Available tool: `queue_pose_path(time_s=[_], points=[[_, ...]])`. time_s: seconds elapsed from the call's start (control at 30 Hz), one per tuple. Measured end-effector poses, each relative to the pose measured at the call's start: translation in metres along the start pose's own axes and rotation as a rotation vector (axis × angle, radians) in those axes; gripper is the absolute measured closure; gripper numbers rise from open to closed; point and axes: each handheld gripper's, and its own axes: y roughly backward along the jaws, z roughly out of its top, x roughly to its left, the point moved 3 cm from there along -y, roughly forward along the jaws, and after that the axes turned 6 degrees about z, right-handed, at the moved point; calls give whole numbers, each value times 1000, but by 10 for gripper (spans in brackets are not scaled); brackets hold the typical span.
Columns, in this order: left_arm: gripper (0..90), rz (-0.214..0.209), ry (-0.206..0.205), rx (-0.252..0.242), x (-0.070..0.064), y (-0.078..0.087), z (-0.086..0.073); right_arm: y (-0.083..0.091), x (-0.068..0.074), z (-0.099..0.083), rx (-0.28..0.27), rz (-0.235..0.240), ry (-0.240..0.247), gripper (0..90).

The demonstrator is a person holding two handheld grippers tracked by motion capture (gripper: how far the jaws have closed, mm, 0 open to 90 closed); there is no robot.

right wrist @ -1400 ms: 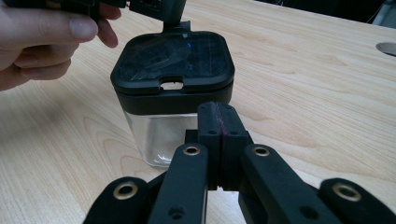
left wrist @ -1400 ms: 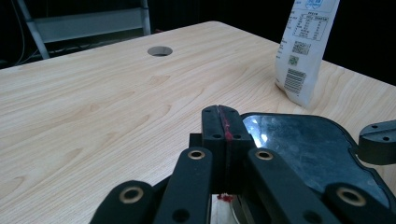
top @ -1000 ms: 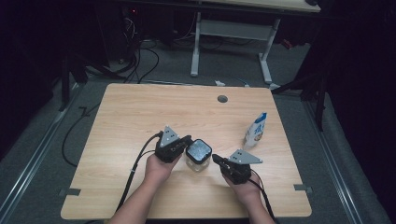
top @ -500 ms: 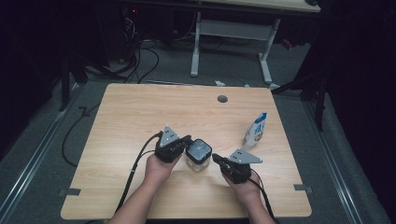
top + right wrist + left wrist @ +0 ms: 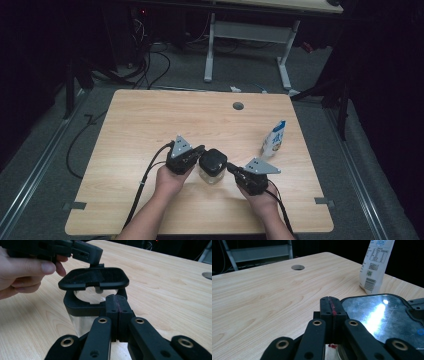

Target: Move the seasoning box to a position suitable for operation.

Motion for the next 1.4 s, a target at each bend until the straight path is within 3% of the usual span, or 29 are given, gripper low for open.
queue_pose_path(time_s=[0.27, 0.43, 0.57, 0.77, 1.07, 1.4], points=[[900, 14, -16, 7, 0, 2, 0, -3, 1, 6, -10, 9, 9, 899], [900, 22, 10, -14, 4, 21, -3, -4, 2, 9, -15, 13, 13, 899], [900, 17, 20, 4, 3, 35, -17, -5, 3, 10, -14, 13, 19, 899], [900, -13, 33, 21, -10, 45, -35, -6, 4, 10, -18, 14, 18, 899], [900, -65, 13, 8, -34, 46, -34, -5, 3, 11, -21, 11, 18, 899], [900, -84, 17, 7, -40, 42, -31, -5, 4, 12, -25, 16, 15, 899]])
